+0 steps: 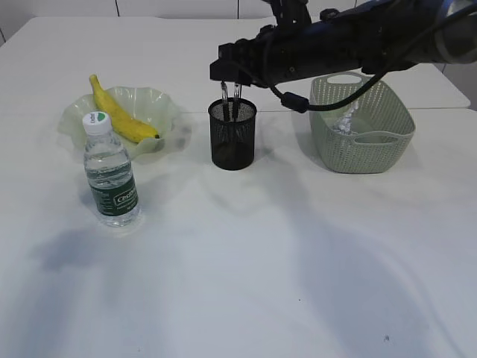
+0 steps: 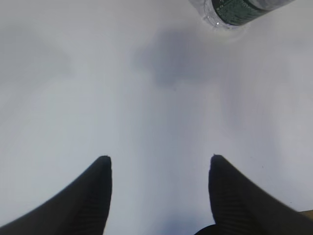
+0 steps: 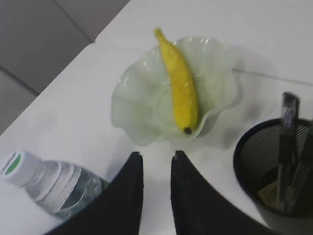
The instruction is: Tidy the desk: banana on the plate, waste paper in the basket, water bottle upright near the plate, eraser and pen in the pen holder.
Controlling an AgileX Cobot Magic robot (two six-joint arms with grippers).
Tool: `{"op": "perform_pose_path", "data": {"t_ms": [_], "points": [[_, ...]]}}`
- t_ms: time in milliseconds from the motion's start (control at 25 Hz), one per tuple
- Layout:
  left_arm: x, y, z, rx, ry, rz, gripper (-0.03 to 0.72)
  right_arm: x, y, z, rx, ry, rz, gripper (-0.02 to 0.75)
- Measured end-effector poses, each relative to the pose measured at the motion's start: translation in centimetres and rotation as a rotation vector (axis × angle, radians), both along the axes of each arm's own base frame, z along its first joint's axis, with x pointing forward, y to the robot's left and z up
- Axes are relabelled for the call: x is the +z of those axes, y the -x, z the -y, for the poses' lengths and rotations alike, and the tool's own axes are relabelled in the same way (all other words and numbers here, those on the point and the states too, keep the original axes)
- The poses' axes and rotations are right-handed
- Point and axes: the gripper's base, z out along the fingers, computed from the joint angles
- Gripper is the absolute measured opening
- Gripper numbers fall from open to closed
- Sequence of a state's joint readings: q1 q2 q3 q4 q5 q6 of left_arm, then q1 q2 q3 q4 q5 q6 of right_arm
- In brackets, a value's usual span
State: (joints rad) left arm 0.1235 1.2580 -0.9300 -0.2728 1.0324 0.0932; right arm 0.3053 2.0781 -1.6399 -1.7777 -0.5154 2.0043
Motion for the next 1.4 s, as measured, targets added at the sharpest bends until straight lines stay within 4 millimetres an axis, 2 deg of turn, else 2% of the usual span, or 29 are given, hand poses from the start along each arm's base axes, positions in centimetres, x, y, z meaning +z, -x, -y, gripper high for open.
{"op": "perform_pose_path", "data": {"t_ms": [160, 440, 680, 1400], "points": [[0.0, 0.0, 0.0, 0.000, 0.002, 0.000, 0.442, -0.2, 0.4, 0.0, 0.034, -0.008, -0.068, 0.151], [0.0, 0.1, 0.0, -0.001, 0.004, -0.007, 0.442, 1.6, 0.5, 0.6, -0.028, -0.042, -0.054, 0.151], [0.0, 0.1, 0.1, -0.001, 0.006, -0.007, 0.442, 1.6, 0.6, 0.5, -0.057, -0.098, -0.122, 0.151], [0.1, 0.1, -0.3, -0.006, -0.039, 0.012, 0.435, 1.5, 1.6, -0.2, 0.038, -0.153, -0.224, 0.153]]}}
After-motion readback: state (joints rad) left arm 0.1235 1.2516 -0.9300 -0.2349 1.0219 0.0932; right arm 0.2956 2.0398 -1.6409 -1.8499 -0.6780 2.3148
